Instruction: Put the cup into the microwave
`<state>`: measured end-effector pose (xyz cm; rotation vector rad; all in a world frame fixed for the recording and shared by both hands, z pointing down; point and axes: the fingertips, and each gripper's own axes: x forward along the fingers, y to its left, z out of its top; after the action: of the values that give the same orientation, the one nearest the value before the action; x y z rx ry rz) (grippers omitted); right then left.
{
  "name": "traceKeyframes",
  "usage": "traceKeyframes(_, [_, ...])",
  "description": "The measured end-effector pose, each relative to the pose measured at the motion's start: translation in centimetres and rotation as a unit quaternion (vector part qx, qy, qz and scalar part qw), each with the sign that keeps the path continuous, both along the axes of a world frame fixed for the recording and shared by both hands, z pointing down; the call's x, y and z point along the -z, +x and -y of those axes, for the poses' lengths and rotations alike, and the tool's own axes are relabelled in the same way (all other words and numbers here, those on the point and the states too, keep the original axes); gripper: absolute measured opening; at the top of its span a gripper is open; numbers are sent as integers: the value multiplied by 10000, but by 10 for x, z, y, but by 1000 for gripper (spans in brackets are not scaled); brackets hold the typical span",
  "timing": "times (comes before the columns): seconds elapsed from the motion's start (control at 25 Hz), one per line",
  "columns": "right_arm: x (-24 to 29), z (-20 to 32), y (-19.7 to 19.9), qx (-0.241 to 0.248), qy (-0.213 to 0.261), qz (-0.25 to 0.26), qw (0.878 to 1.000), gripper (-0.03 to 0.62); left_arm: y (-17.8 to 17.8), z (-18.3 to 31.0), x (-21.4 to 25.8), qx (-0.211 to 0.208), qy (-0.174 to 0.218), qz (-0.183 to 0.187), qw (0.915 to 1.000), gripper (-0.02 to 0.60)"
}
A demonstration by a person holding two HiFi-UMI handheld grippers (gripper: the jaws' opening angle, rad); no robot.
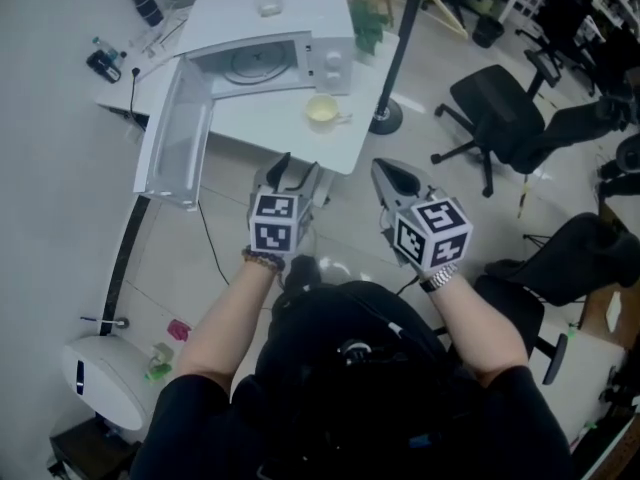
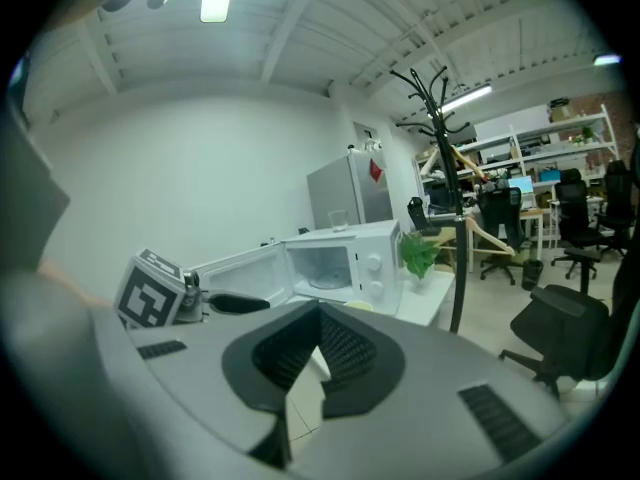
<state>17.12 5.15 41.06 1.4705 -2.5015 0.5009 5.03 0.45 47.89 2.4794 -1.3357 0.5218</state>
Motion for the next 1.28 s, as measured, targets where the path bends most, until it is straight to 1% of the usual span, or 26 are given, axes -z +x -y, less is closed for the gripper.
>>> traceKeyframes(0.04, [-2, 6, 1, -52, -36, -5, 10000, 14, 1, 8, -3, -43, -13, -5, 10000, 235])
traceKeyframes(0.08, [-4, 11, 3, -110, -79, -7, 9999, 15, 4, 15, -7, -92, -30, -10, 10000, 235])
traceKeyframes(0.12, [-6, 17, 5, -169, -124, -6, 9998, 14, 6, 22, -11, -146, -51, -16, 9999, 271])
traceKeyframes(0.2, [-11, 26, 7, -269, -201, 8, 9994, 15, 10, 35, -21, -258, -108, -30, 9996, 281])
traceKeyframes(0.24, [-14, 30, 7, -314, -233, 15, 9992, 14, 11, 42, -27, -312, -139, -36, 9994, 309])
traceKeyframes(0.32, [-18, 41, 9, -412, -293, 15, 9987, 14, 15, 55, -38, -412, -198, -23, 9990, 316])
traceKeyframes(0.36, [-19, 46, 11, -462, -318, 11, 9984, 15, 17, 62, -44, -454, -221, 6, 9987, 342])
traceKeyframes(0.6, [-31, 74, 16, -701, -472, 11, 9964, 15, 25, 101, -82, -597, -351, 294, 9972, 375])
traceKeyframes(0.76, [-40, 89, 22, -841, -572, -15, 9948, 15, 32, 122, -113, -760, -583, 474, 9943, 380])
traceKeyframes(0.8, [-42, 92, 24, -880, -609, -26, 9943, 14, 33, 127, -120, -793, -619, 519, 9936, 396])
traceKeyframes(0.88, [-47, 96, 28, -958, -688, -47, 9930, 14, 37, 135, -131, -855, -653, 589, 9925, 407])
traceKeyframes(0.92, [-50, 98, 30, -994, -725, -59, 9924, 15, 39, 139, -135, -893, -656, 603, 9920, 425])
traceKeyframes(0.96, [-52, 100, 32, -1027, -758, -74, 9918, 14, 42, 142, -138, -933, -648, 605, 9917, 425])
traceKeyframes(1.0, [-53, 102, 34, -1060, -788, -89, 9912, 14, 45, 146, -140, -968, -630, 601, 9915, 443])
traceKeyframes(1.08, [-57, 105, 38, -1120, -846, -128, 9900, 15, 50, 153, -145, -1023, -599, 590, 9912, 457])
traceKeyframes(1.28, [-63, 111, 44, -1236, -953, -198, 9875, 14, 58, 168, -155, -1057, -604, 552, 9910, 462])
